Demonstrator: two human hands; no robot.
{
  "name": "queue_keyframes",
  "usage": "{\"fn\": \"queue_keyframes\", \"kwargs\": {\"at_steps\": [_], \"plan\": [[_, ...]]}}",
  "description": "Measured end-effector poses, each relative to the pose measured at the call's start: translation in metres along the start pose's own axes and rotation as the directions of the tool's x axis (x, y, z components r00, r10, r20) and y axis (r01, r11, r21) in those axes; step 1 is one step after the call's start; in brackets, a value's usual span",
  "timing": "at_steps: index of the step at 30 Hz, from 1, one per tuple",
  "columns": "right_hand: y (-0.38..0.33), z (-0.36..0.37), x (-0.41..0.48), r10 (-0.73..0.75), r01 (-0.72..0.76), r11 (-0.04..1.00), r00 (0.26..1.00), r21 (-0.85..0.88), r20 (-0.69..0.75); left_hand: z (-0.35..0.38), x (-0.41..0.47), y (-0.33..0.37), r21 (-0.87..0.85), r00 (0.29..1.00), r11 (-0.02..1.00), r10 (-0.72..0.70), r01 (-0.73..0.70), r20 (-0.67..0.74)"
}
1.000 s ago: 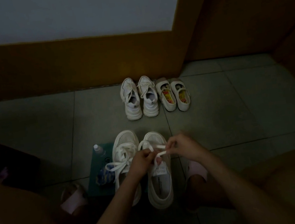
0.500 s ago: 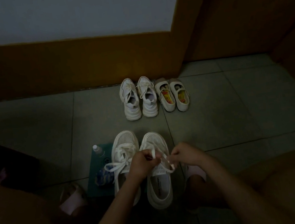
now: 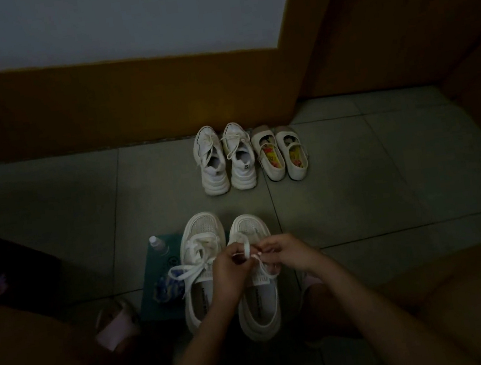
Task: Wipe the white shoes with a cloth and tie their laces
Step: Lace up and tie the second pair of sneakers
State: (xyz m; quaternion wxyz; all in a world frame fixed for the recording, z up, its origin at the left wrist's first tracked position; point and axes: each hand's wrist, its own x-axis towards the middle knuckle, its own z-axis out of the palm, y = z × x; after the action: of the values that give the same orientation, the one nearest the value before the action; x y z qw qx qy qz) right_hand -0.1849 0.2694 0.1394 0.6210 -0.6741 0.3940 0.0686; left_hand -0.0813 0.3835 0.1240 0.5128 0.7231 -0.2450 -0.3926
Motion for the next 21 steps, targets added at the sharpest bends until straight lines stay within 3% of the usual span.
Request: {"fn": "queue_keyframes", "kwargs": {"at_steps": [5, 10, 13, 16, 18, 21], "plan": [[0.003, -0.002, 0.000, 0.008, -0.008, 1.000, 0.999, 0.012, -0.045, -0.003, -0.005, 0.001, -0.059, 0.999, 0.998, -0.018, 0.019, 0.028], [0.004, 0.002, 0.004, -0.082, 0.053, 0.971, 0.990, -0.233, -0.117, -0.005, -0.007, 0.001, -0.079, 0.999, 0.996, -0.046, 0.048, 0.024], [0.008, -0.001, 0.004, -0.170, 0.061, 0.879, 0.967, -0.473, -0.192, -0.004, -0.007, 0.002, -0.099, 0.998, 0.994, -0.051, 0.053, 0.025], [0.012, -0.011, 0.002, -0.268, 0.066, 0.803, 0.928, -0.593, -0.260, -0.004, -0.008, 0.002, -0.121, 0.997, 0.990, -0.064, 0.069, 0.042], [0.014, -0.019, 0.002, -0.321, 0.024, 0.749, 0.887, -0.662, -0.332, -0.005, -0.009, 0.001, -0.141, 0.995, 0.986, -0.088, 0.095, 0.054], [0.017, -0.035, 0.000, -0.294, -0.182, 0.682, 0.818, -0.708, -0.494, -0.007, -0.007, -0.003, -0.161, 0.990, 0.978, -0.126, 0.135, 0.068]]}}
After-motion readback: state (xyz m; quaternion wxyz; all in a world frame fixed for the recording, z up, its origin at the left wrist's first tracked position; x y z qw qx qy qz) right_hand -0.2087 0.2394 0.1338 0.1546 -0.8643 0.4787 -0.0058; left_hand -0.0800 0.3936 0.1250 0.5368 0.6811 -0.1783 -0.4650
